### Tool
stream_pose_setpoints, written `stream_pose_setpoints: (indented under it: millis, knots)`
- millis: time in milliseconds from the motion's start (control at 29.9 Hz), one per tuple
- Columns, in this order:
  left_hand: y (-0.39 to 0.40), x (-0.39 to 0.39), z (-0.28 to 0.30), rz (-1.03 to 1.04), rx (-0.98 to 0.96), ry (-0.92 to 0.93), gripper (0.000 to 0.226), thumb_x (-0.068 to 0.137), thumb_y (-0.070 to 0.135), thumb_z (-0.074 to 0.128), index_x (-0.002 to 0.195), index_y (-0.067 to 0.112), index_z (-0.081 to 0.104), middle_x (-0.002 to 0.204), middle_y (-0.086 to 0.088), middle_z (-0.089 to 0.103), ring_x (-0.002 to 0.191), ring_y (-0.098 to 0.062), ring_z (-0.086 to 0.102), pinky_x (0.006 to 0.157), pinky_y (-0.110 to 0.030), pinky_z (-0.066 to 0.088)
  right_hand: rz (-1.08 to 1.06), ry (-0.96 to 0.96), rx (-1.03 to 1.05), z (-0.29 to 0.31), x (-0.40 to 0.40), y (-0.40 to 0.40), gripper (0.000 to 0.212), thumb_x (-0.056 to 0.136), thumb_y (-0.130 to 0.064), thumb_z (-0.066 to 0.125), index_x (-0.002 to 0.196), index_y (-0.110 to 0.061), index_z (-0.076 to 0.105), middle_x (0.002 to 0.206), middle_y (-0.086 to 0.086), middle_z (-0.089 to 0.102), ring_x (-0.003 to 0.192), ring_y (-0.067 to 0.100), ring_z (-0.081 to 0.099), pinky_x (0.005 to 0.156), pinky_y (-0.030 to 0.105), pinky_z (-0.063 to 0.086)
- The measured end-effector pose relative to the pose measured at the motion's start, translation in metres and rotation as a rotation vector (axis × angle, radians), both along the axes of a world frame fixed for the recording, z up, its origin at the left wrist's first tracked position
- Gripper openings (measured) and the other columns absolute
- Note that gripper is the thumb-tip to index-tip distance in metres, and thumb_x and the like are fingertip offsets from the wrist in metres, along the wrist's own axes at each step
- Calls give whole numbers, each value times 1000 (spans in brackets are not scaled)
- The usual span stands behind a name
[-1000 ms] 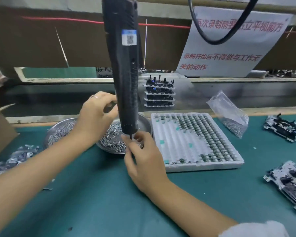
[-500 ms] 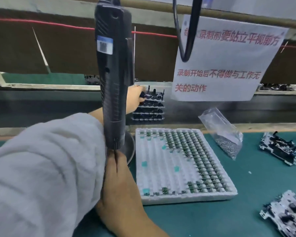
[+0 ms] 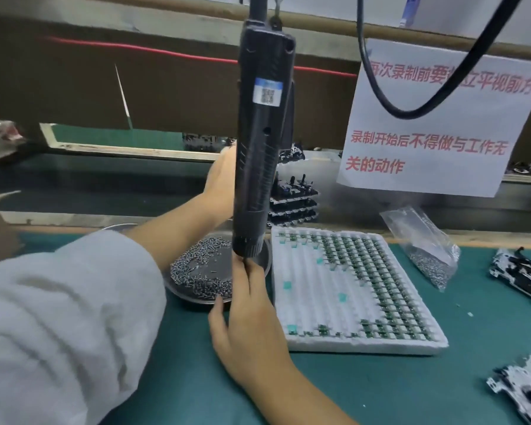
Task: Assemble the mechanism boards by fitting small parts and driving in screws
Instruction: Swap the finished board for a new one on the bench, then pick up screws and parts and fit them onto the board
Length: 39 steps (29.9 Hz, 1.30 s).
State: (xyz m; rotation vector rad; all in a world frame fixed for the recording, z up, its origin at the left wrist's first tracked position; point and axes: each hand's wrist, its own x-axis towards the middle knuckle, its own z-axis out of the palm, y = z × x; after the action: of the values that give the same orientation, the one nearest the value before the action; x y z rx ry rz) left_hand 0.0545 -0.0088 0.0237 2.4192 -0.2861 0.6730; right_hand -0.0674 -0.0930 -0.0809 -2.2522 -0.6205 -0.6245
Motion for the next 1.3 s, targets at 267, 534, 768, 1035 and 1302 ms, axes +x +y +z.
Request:
stream_pose_setpoints:
  millis: [267, 534, 768, 1035, 1302]
  knots:
    - [83, -99, -24, 216, 223, -234, 37, 81, -9, 60, 114, 7, 62, 109, -16, 59, 96, -35, 51, 78, -41, 46, -107, -101, 248, -1, -5, -3, 60, 82, -7, 62, 135, -17, 37, 134, 21, 32, 122, 26, 44, 101, 14, 30]
    - [103, -227, -78, -53, 453, -65, 53, 51, -4, 88, 99, 11, 71, 94, -1, 63, 91, -16, 48, 41, -25, 49, 46, -405, 359, 4, -27, -15, 21, 91, -17, 51, 112, -12, 51, 109, 6, 46, 104, 15, 47, 96, 23, 37]
    - [121, -233, -98, -143, 468, -58, 45, 87, 46, 48, 109, 14, 70, 97, 2, 68, 86, -16, 64, 69, -27, 54, 448, -255, -460, -2, -42, -8, 45, 91, -43, 57, 121, -10, 62, 112, 6, 63, 103, 25, 58, 89, 35, 46]
    - [170, -196, -91, 400, 443, 81, 29, 90, 38, 59, 107, 16, 68, 97, -2, 70, 95, -27, 62, 84, -39, 30, 378, -201, -413, -7, -38, -8, 35, 87, -27, 63, 119, -11, 63, 109, 2, 64, 101, 19, 56, 85, 32, 48]
    - [167, -172, -95, 450, 396, 163, 17, 91, 34, 57, 104, 27, 66, 101, 9, 65, 102, -16, 54, 86, -32, 19, 385, -153, -396, -6, -39, -9, 36, 88, -29, 62, 119, -13, 63, 109, 1, 63, 103, 17, 54, 90, 29, 42]
